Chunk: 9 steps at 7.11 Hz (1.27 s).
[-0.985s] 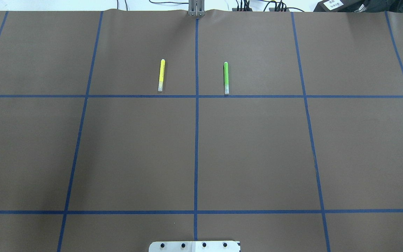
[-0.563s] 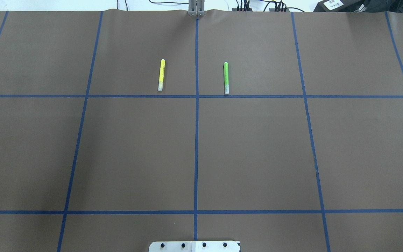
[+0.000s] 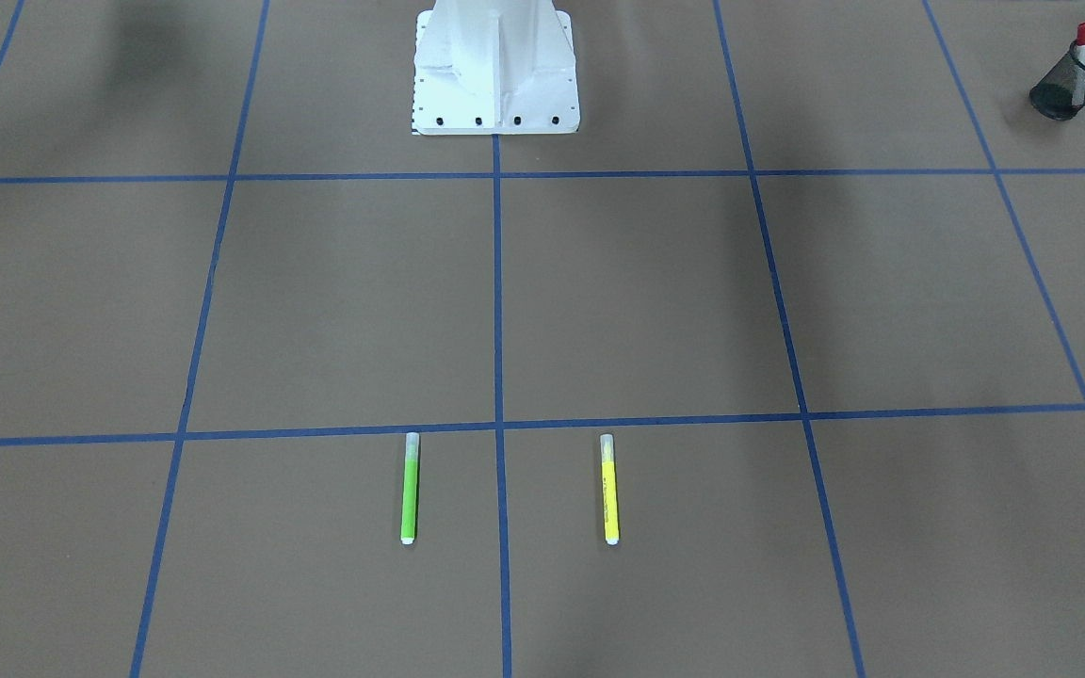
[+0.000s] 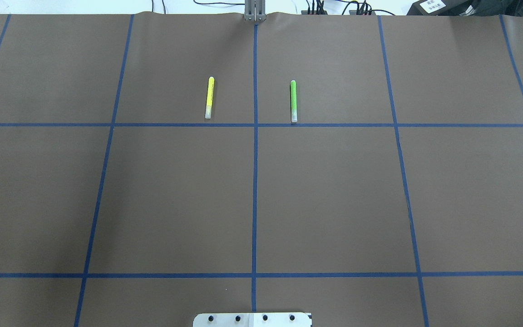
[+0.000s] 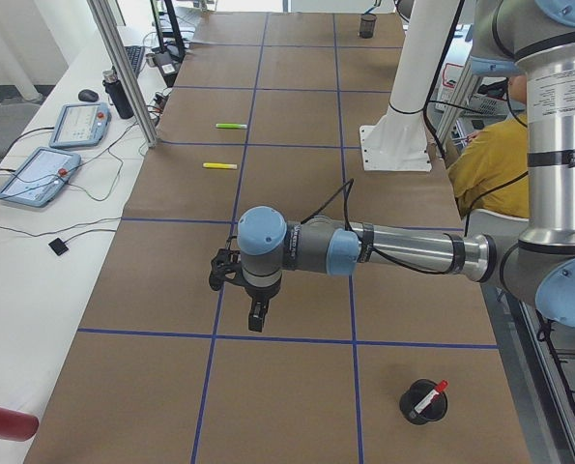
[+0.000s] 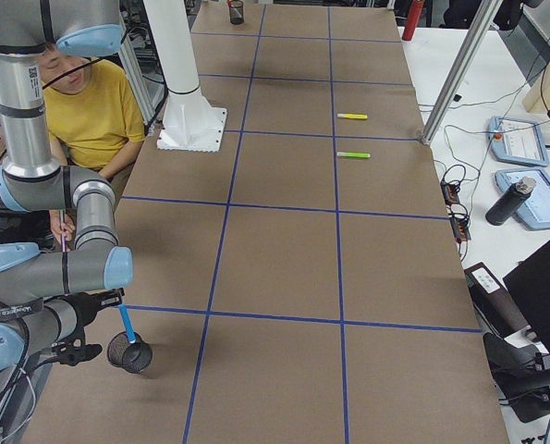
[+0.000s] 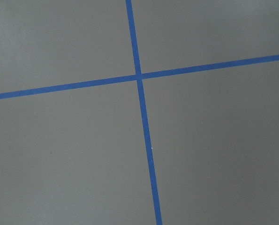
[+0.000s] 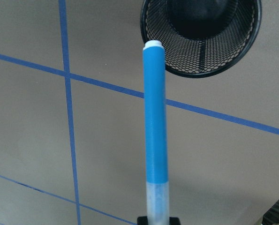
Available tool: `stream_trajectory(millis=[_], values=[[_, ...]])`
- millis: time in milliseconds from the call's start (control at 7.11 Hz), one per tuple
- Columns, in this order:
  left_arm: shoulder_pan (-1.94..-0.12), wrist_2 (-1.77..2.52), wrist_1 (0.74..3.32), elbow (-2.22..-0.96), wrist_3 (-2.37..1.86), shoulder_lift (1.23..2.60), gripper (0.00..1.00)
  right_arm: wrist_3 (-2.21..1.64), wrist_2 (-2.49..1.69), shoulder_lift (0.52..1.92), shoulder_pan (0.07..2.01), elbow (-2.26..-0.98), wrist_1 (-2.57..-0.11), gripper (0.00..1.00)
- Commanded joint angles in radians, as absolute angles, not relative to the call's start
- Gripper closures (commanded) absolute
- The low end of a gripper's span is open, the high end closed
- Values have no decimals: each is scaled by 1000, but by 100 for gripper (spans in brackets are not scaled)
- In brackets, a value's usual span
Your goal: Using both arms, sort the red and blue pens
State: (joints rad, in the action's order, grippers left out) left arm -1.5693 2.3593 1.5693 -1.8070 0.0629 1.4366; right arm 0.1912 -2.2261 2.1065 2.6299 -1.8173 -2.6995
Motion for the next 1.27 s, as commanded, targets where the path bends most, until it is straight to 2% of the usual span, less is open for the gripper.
stream_trajectory(millis=[0, 563, 985, 1126], values=[[-1569, 2359, 1569, -1807, 63, 1436, 0, 190, -2237, 2105, 2628, -1793, -2694, 100], [-1569, 2359, 1571, -1812, 63, 1436, 0, 202, -2233, 2079, 2631, -1758, -2689, 99], [-1569, 2359, 1571, -1813, 63, 1436, 0, 202, -2229, 2074, 2634, -1709, -2568, 79], [-1569, 2361, 1571, -1813, 63, 1436, 0, 201, -2232, 2074, 2635, -1704, -2568, 29]])
